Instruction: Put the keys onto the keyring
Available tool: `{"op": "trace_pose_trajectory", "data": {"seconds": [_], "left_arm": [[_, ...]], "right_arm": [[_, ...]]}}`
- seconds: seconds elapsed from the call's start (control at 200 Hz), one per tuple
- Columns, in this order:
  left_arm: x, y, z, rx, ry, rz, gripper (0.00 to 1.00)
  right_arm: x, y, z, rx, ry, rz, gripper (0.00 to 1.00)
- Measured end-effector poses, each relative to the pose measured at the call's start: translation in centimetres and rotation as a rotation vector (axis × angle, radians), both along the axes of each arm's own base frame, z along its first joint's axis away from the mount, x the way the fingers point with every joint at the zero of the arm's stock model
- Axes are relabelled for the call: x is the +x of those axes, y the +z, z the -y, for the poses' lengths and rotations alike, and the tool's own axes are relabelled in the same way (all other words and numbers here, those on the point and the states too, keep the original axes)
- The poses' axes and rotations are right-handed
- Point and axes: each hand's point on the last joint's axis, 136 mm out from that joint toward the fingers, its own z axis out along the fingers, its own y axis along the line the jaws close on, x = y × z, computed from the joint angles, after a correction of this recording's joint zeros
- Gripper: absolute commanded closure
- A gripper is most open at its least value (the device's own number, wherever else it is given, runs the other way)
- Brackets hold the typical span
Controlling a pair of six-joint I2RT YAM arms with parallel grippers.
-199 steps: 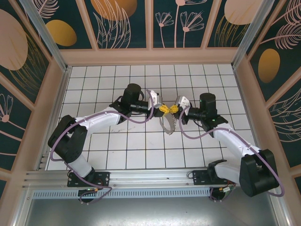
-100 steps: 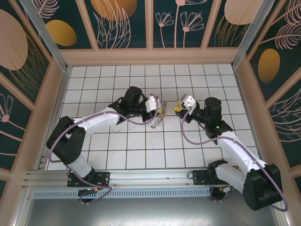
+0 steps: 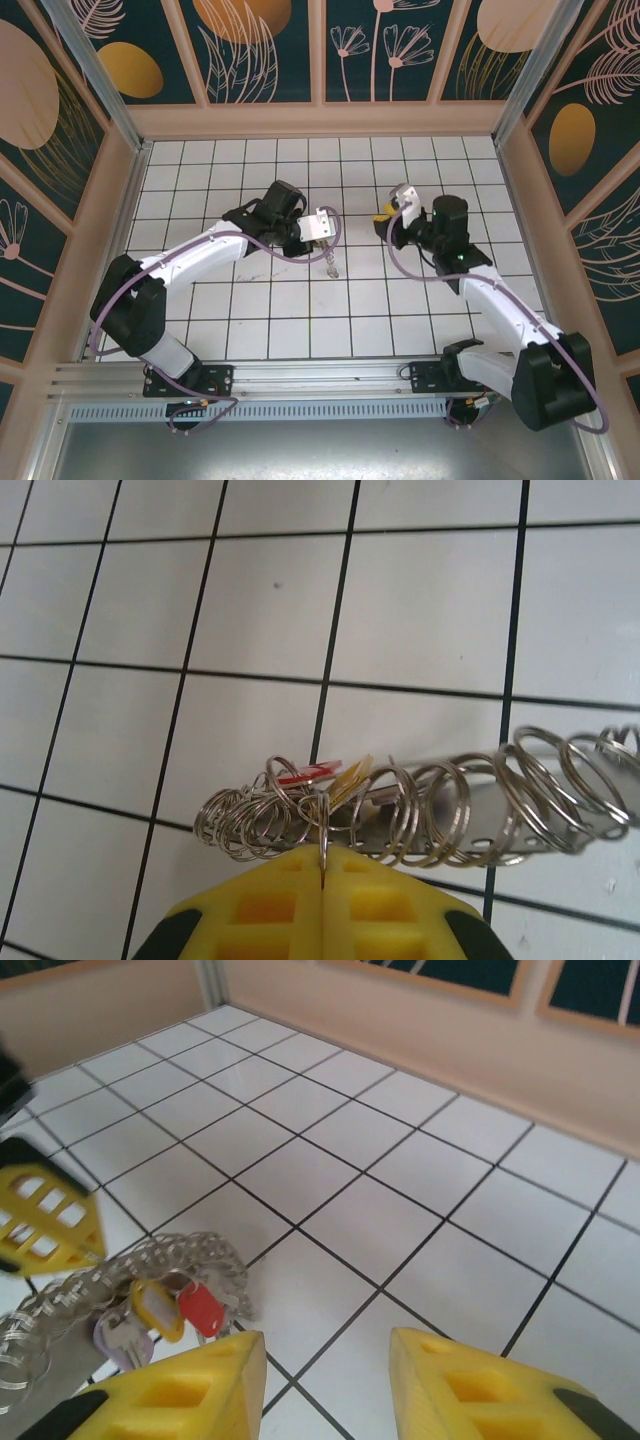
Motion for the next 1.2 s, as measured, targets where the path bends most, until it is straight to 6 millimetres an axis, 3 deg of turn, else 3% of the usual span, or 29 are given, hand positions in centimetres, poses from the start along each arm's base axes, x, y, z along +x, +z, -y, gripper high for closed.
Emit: {"op": "trace_pose_trajectory", "data": {"seconds": [0.125,0.305,0.606,0.721,0.916,1.016,1.201], "left_arm": [[0.1,-0.1,-0.2,0.028,0.001,-0.015,1.00],[1.4,-0.2,1.1,0.027,-0.002,-0.016,1.00],[2.7,-1.5,6.8,-0.014,-0.087,-0.011,1.00],[1.6,-3.8,8.2,0.018,-0.124,-0.063,1.00],[-0.7,-9.3,8.0,0.125,-0.154,-0.193,1.00],[-1.3,-9.6,8.2,0.130,-0.167,-0.211,1.00],[-2.2,-8.9,9.5,0.067,-0.182,-0.230,0.80]], "right_arm": [[1.8,-0.5,0.2,0.019,-0.056,-0.101,0.63],[2.0,-1.8,0.7,0.026,-0.109,-0.179,0.63],[2.3,-3.4,3.2,0.033,-0.219,-0.229,0.64],[2.1,-4.1,4.2,0.042,-0.254,-0.250,0.64],[2.3,-4.2,5.1,0.056,-0.293,-0.258,0.64],[2.2,-4.5,5.2,0.061,-0.304,-0.270,0.64],[2.3,-4.6,5.5,0.070,-0.325,-0.278,0.60]]}}
